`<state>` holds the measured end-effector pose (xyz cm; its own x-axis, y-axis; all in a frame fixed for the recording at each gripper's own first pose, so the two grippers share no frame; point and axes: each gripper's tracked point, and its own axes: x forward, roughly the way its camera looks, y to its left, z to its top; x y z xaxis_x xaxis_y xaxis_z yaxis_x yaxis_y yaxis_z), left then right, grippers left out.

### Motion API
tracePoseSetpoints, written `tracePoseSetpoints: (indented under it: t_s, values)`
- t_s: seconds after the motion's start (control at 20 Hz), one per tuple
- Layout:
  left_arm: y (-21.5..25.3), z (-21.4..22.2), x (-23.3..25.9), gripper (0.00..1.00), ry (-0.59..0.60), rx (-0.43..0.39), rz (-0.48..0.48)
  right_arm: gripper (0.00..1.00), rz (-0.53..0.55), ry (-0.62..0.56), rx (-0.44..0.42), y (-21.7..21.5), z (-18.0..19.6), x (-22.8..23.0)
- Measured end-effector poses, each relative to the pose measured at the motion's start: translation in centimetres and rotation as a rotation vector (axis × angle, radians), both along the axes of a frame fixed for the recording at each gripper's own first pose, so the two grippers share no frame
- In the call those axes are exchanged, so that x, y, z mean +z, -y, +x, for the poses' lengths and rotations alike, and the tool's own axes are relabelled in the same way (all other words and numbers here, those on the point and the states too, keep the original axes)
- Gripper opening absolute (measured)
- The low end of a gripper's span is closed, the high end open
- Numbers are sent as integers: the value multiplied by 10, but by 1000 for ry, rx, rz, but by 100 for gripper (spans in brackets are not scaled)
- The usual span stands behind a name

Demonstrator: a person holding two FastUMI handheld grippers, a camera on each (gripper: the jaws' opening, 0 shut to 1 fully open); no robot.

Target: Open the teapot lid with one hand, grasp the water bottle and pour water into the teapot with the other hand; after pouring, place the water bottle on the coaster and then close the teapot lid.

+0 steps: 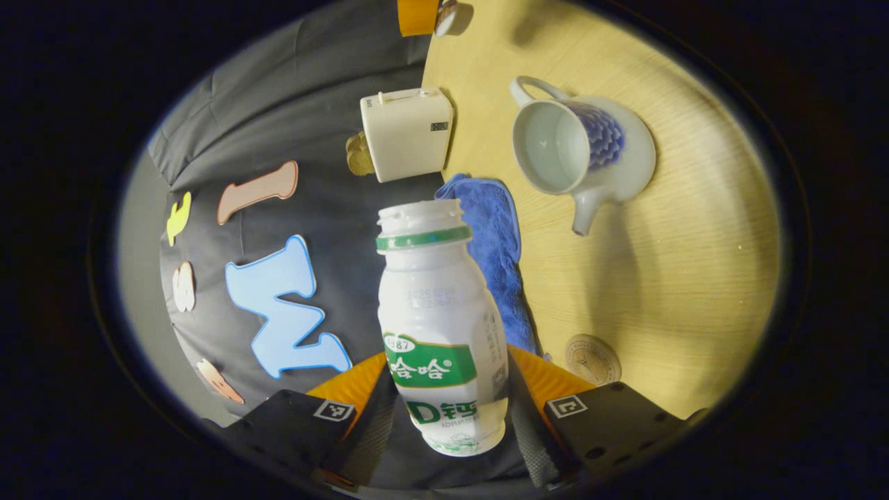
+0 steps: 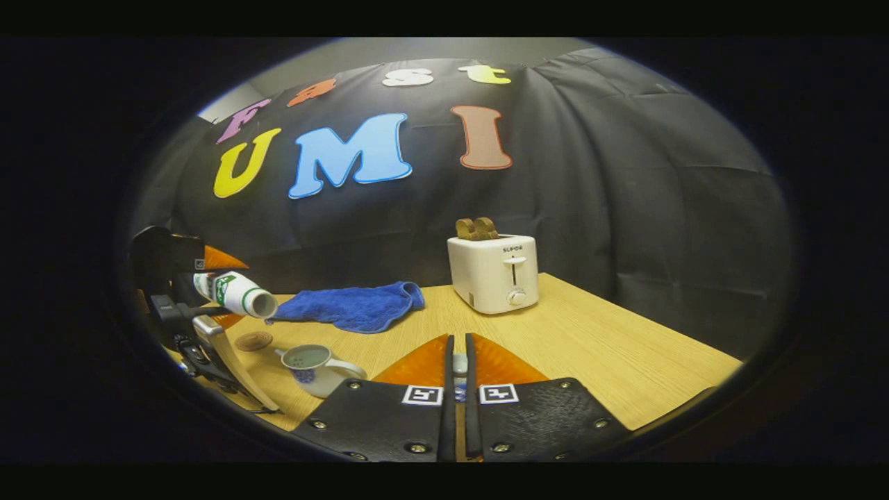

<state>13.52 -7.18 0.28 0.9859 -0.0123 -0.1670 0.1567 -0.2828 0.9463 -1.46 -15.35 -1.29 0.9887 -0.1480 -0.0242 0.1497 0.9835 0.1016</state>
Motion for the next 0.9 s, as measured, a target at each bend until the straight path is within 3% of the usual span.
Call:
tracePoseSetpoints:
  t_s: [0.55, 0.6, 0.9]
  values:
    - [-1, 2, 6, 86, 22, -6, 35, 5, 1, -4, 6, -2, 0, 0]
    - [-1, 2, 6, 86, 25, -6, 38, 22, 0, -4, 6, -2, 0, 0]
    - [-2, 4, 9, 86, 40, -6, 59, 22, -1, -4, 5, -2, -1, 0]
